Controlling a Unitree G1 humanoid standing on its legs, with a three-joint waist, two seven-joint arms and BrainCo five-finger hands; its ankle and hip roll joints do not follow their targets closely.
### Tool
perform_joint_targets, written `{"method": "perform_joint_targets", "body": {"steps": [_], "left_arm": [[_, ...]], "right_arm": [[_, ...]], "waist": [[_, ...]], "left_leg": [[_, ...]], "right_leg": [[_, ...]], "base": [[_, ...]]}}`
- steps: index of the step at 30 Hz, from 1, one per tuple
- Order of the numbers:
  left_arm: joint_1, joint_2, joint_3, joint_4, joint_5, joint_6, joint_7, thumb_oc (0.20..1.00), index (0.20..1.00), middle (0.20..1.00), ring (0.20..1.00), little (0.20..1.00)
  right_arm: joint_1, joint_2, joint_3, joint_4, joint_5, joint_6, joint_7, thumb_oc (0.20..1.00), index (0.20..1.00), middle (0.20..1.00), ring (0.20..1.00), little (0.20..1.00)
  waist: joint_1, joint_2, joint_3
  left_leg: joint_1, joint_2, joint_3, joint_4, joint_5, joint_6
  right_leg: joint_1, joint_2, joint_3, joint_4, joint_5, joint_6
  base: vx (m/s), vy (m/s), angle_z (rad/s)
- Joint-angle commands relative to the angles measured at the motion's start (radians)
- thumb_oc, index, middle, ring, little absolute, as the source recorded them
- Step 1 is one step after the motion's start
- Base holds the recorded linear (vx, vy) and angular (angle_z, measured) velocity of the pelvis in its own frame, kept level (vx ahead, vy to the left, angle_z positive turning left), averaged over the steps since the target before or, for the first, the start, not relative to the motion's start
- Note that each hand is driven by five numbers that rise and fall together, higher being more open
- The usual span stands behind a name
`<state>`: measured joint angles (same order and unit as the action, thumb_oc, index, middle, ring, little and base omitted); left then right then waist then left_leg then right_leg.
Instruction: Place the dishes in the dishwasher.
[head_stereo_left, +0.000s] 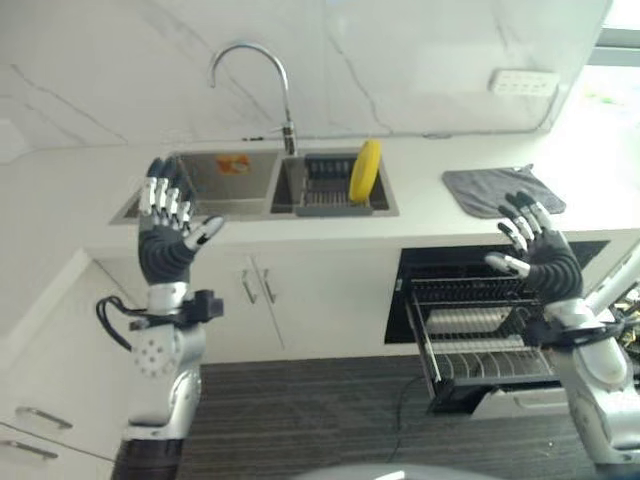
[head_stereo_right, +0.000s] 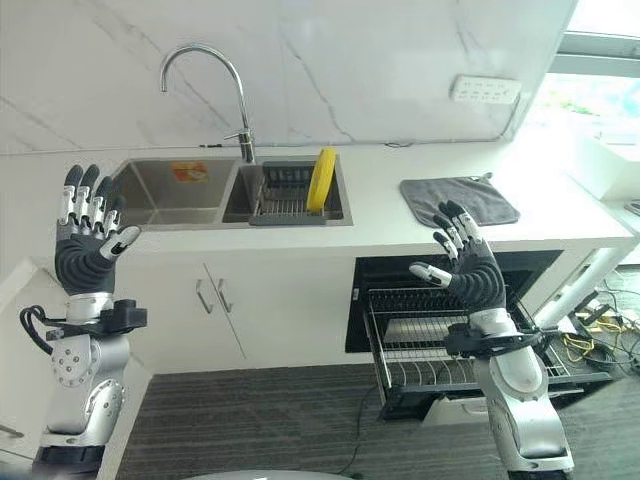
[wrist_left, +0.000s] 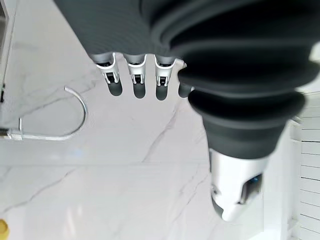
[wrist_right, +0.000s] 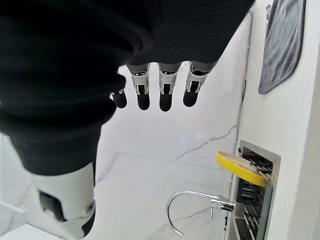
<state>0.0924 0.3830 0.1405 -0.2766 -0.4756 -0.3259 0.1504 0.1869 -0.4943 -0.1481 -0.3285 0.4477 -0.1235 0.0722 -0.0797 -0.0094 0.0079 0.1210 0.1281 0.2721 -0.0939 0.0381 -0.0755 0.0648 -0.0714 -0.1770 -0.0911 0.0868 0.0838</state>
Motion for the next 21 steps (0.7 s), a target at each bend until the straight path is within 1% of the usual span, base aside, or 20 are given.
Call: {"method": "perform_joint_targets", "body": {"steps": [1, 3, 4, 5, 6, 7, 9, 10, 11, 12, 13, 15, 17, 18, 19, 20, 21], "left_arm": [[-0.067, 0.05, 0.022, -0.029, -0.045, -0.06, -0.012, 1.0, 1.0, 1.0, 1.0, 1.0], [-0.053, 0.051, 0.027, -0.028, -0.054, -0.074, -0.016, 1.0, 1.0, 1.0, 1.0, 1.0], [-0.052, 0.049, 0.024, -0.035, -0.056, -0.072, -0.014, 1.0, 1.0, 1.0, 1.0, 1.0], [-0.054, 0.045, 0.016, -0.04, -0.052, -0.073, -0.011, 1.0, 1.0, 1.0, 1.0, 1.0], [-0.057, 0.038, 0.007, -0.043, -0.041, -0.07, -0.007, 1.0, 1.0, 1.0, 1.0, 1.0], [-0.056, 0.037, 0.004, -0.046, -0.04, -0.061, -0.008, 1.0, 1.0, 1.0, 1.0, 1.0], [-0.043, 0.043, 0.009, -0.044, -0.063, -0.06, -0.017, 1.0, 1.0, 1.0, 1.0, 1.0], [-0.028, 0.051, 0.015, -0.039, -0.096, -0.06, -0.029, 1.0, 1.0, 1.0, 1.0, 1.0], [-0.025, 0.053, 0.012, -0.032, -0.098, -0.068, -0.031, 1.0, 1.0, 1.0, 1.0, 1.0], [-0.022, 0.052, 0.003, -0.012, -0.09, -0.09, -0.04, 1.0, 1.0, 1.0, 1.0, 1.0], [-0.018, 0.049, -0.002, -0.004, -0.088, -0.098, -0.045, 1.0, 1.0, 1.0, 1.0, 1.0], [-0.004, 0.043, 0.004, -0.019, -0.101, -0.083, -0.062, 1.0, 1.0, 1.0, 1.0, 1.0], [-0.002, 0.043, 0.003, -0.031, -0.105, -0.067, -0.07, 1.0, 1.0, 1.0, 1.0, 1.0], [-0.009, 0.044, 0.001, -0.028, -0.103, -0.062, -0.075, 1.0, 1.0, 1.0, 1.0, 1.0], [-0.026, 0.048, -0.004, -0.031, -0.102, -0.041, -0.08, 1.0, 1.0, 1.0, 1.0, 1.0], [-0.035, 0.051, -0.004, -0.041, -0.097, -0.026, -0.082, 1.0, 1.0, 1.0, 1.0, 1.0], [-0.049, 0.052, 0.002, -0.041, -0.091, -0.008, -0.094, 1.0, 1.0, 1.0, 1.0, 1.0]], "right_arm": [[-0.11, 0.013, -0.057, -0.04, 0.016, -0.045, 0.017, 1.0, 1.0, 1.0, 1.0, 1.0], [-0.1, -0.004, -0.064, -0.047, 0.031, -0.037, 0.029, 1.0, 1.0, 1.0, 1.0, 1.0], [-0.096, -0.01, -0.069, -0.047, 0.036, -0.03, 0.029, 1.0, 1.0, 1.0, 1.0, 1.0], [-0.096, -0.021, -0.07, -0.041, 0.033, -0.025, 0.029, 1.0, 1.0, 1.0, 1.0, 1.0], [-0.096, -0.018, -0.071, -0.035, 0.019, -0.026, 0.032, 1.0, 1.0, 1.0, 1.0, 1.0], [-0.096, -0.017, -0.071, -0.032, 0.009, -0.023, 0.042, 1.0, 1.0, 1.0, 1.0, 1.0], [-0.1, -0.026, -0.071, -0.037, 0.004, -0.007, 0.06, 1.0, 1.0, 1.0, 1.0, 1.0], [-0.09, -0.046, -0.077, -0.039, 0.004, -0.01, 0.097, 1.0, 1.0, 1.0, 1.0, 1.0], [-0.084, -0.054, -0.08, -0.038, 0.013, -0.022, 0.105, 1.0, 1.0, 1.0, 1.0, 1.0], [-0.079, -0.071, -0.094, -0.032, 0.045, -0.053, 0.118, 1.0, 1.0, 1.0, 1.0, 1.0], [-0.083, -0.077, -0.099, -0.028, 0.062, -0.063, 0.12, 1.0, 1.0, 1.0, 1.0, 1.0], [-0.096, -0.087, -0.112, -0.036, 0.097, -0.07, 0.128, 1.0, 1.0, 1.0, 1.0, 1.0], [-0.092, -0.076, -0.117, -0.055, 0.113, -0.07, 0.128, 1.0, 1.0, 1.0, 1.0, 1.0], [-0.089, -0.07, -0.12, -0.061, 0.117, -0.065, 0.131, 1.0, 1.0, 1.0, 1.0, 1.0], [-0.092, -0.06, -0.116, -0.07, 0.118, -0.056, 0.124, 1.0, 1.0, 1.0, 1.0, 1.0], [-0.095, -0.053, -0.109, -0.078, 0.122, -0.054, 0.116, 1.0, 1.0, 1.0, 1.0, 1.0], [-0.1, -0.038, -0.101, -0.088, 0.11, -0.059, 0.099, 1.0, 1.0, 1.0, 1.0, 1.0]], "waist": [[-0.014, -0.017, 0.037], [-0.016, -0.025, 0.053], [-0.012, -0.032, 0.065], [-0.009, -0.044, 0.085], [-0.011, -0.049, 0.099], [-0.016, -0.047, 0.106], [-0.024, -0.039, 0.107], [-0.032, -0.019, 0.105], [-0.031, -0.012, 0.106], [-0.028, -0.004, 0.108], [-0.025, 0.0, 0.107], [-0.012, 0.004, 0.095], [-0.007, 0.002, 0.092], [-0.005, -0.001, 0.09], [0.009, -0.007, 0.082], [0.015, -0.012, 0.078], [0.021, -0.019, 0.073]], "left_leg": [[0.036, -0.09, -0.083, 0.007, -0.057, 0.04], [-0.001, -0.074, -0.048, 0.126, -0.029, 0.01], [-0.056, -0.057, -0.043, 0.234, 0.015, -0.013], [-0.14, -0.03, -0.034, 0.401, 0.069, -0.046], [-0.185, 0.005, -0.022, 0.45, 0.094, -0.06], [-0.194, 0.042, -0.001, 0.422, 0.093, -0.061], [-0.153, 0.083, 0.049, 0.284, 0.091, -0.051], [-0.116, 0.126, 0.08, 0.069, 0.165, -0.065], [-0.11, 0.139, 0.077, 0.012, 0.207, -0.078], [-0.153, 0.176, 0.041, 0.007, 0.245, -0.1], [-0.178, 0.182, 0.021, 0.007, 0.247, -0.106], [-0.185, 0.162, 0.006, 0.007, 0.187, -0.091], [-0.177, 0.145, 0.035, 0.007, 0.166, -0.082], [-0.172, 0.131, 0.045, 0.007, 0.153, -0.073], [-0.159, 0.101, 0.027, 0.007, 0.125, -0.056], [-0.149, 0.082, 0.018, 0.007, 0.111, -0.046], [-0.135, 0.059, 0.014, 0.007, 0.097, -0.033]], "right_leg": [[0.034, 0.088, 0.107, 0.004, -0.057, -0.017], [0.042, 0.09, 0.11, 0.005, -0.062, -0.033], [0.05, 0.088, 0.109, 0.005, -0.065, -0.046], [0.057, 0.083, 0.102, 0.005, -0.063, -0.065], [0.062, 0.081, 0.09, 0.006, -0.06, -0.071], [0.066, 0.082, 0.077, 0.007, -0.061, -0.067], [0.074, 0.074, 0.058, 0.007, -0.074, -0.053], [0.09, 0.074, 0.048, 0.004, -0.093, -0.039], [0.099, 0.074, 0.046, 0.004, -0.1, -0.037], [0.121, 0.075, 0.049, 0.004, -0.118, -0.039], [0.135, 0.074, 0.053, 0.004, -0.128, -0.04], [0.167, 0.041, 0.062, 0.01, -0.149, -0.024], [0.183, 0.014, 0.051, 0.022, -0.153, -0.004], [0.192, -0.004, 0.045, 0.026, -0.152, 0.01], [0.196, -0.038, 0.033, 0.035, -0.143, 0.041], [0.19, -0.062, 0.019, 0.043, -0.13, 0.06], [0.175, -0.097, 0.0, 0.067, -0.092, 0.086]], "base": [[0.05, -0.136, 0.0], [0.01, -0.132, 0.01], [-0.04, -0.166, 0.08], [-0.04, -0.15, 0.21], [0.0, -0.075, 0.38], [0.06, 0.032, 0.4], [0.19, 0.238, 0.11], [0.28, 0.384, -0.25], [0.37, 0.479, -0.18], [0.3, 0.351, -0.01], [0.41, 0.483, 0.22], [0.41, 0.477, -0.03], [0.27, 0.333, -0.52], [0.34, 0.417, -0.35], [0.36, 0.44, 0.08], [0.41, 0.505, 0.26], [0.33, 0.427, 0.36]]}}
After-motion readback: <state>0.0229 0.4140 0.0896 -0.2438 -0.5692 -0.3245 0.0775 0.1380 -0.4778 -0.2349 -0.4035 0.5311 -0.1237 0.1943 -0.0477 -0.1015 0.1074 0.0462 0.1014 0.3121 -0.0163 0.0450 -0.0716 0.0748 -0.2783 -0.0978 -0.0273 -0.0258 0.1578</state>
